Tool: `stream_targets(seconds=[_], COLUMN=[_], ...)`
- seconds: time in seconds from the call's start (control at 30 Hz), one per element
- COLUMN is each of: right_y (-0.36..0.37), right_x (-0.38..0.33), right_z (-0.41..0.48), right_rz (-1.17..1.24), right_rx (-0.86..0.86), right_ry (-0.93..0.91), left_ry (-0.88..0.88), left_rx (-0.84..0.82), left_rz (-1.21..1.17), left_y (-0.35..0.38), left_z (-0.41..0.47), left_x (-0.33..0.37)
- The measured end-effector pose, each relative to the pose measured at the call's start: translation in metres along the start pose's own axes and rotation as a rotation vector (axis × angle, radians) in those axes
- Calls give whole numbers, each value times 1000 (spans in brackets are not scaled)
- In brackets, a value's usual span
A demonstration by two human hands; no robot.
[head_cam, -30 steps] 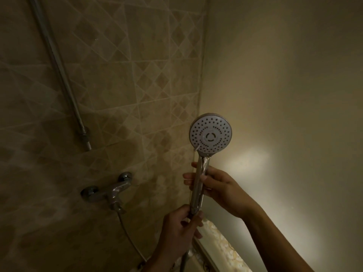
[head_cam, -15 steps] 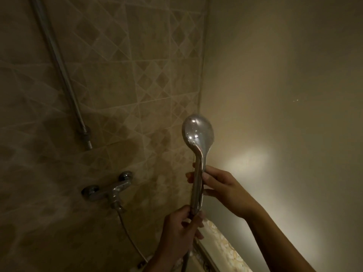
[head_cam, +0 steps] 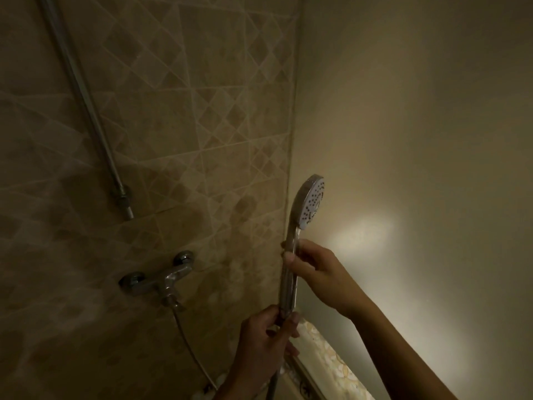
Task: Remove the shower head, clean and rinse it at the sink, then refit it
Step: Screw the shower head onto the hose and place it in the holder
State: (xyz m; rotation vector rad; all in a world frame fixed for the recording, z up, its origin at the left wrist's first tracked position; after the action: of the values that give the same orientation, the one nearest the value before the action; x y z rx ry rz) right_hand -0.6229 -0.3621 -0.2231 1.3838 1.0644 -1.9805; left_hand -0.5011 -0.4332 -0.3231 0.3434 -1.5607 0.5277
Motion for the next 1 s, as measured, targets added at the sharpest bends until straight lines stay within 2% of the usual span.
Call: stream_targets(seconds=[0.07, 0.13, 0.23, 0.37, 0.47, 0.67, 0.73, 0.9, 1.0], right_y=[5, 4, -2, -11, -5, -4, -6, -12, -17], right_x=[-3, -1, 6, 11, 9, 2, 4, 7, 16], right_z=[-3, -6, -6, -5, -6, -13, -11, -5, -6], right_rz=[129, 194, 237, 50, 76, 330, 277, -91, -109], right_rx=[-94, -109, 0, 164, 114, -57, -47, 123, 140], right_ry=[22, 28, 14, 0, -28, -12, -2, -13, 47], left_ry=[1, 6, 12, 5, -11, -9, -19, -10, -10], left_rx=[-3, -5, -6, -24, -26, -21, -24, -21, -32], left_rz=[-15, -14, 15, 44, 39, 7, 15, 37, 71], left_y=[1, 1, 1, 5, 6, 3, 4, 7, 6], left_z=[0, -1, -1, -4, -5, -5, -7, -11, -11], left_x=[0, 1, 0, 2, 5, 4, 2, 2, -1])
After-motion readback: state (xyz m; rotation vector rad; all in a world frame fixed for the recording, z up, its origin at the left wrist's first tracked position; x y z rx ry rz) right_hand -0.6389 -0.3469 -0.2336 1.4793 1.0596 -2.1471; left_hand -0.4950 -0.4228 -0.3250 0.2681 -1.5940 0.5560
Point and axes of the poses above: each hand's wrist, its own z-axis towards the middle knuckle, its own y-axis out of the palm, x = y × z, the point moved 7 cm from there along z, towards the middle knuckle, and after that the axes turned 2 degrees about -x, right-handed, at the moved point
